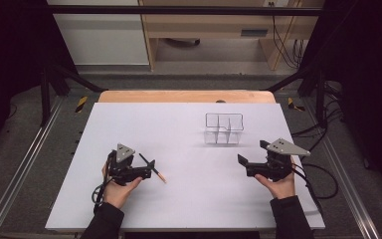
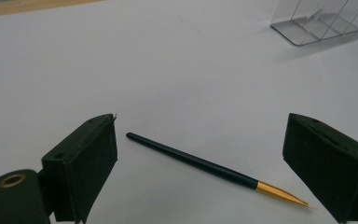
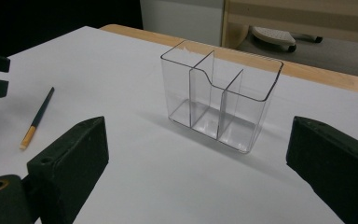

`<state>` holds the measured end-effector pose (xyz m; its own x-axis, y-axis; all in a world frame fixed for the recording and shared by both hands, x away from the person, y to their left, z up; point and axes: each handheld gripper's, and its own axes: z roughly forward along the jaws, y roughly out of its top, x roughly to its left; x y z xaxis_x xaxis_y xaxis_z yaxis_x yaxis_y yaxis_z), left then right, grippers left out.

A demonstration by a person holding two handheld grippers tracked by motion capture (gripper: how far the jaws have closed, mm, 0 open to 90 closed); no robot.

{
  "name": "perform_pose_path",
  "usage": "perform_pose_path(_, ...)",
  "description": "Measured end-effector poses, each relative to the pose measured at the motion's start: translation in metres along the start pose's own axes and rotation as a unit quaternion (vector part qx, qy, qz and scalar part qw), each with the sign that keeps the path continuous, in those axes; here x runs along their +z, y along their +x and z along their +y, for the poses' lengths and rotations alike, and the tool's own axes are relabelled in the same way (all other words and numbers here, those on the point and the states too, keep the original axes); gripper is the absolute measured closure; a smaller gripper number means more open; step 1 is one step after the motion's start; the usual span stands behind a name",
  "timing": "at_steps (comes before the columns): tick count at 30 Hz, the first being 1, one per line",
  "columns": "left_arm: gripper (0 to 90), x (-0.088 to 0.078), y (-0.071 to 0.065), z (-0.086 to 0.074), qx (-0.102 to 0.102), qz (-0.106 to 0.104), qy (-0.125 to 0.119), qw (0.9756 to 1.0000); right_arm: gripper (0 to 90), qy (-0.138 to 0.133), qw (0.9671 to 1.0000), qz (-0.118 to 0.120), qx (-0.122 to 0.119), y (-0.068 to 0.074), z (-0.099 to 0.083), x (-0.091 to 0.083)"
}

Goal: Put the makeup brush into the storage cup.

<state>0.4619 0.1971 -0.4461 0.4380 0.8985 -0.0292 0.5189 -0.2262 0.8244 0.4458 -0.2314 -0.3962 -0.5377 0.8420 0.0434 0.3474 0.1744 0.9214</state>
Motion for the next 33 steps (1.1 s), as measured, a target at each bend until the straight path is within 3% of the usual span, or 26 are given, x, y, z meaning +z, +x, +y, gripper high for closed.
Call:
perform_pose_path(15, 14.0, 0.022, -0.01, -0.011, -0.003, 0.002, 0.052, 0.9987, 5.3, 0.001, 1.0, -0.001, -0.003, 0.0, -0.001, -0.001)
perform_pose_path(33, 30.2, 0.035, -0.016, -0.016, -0.019, 0.008, 0.079, 0.9966, 5.2, 0.004, 1.0, 0.003, -0.002, 0.002, -0.001, 0.002)
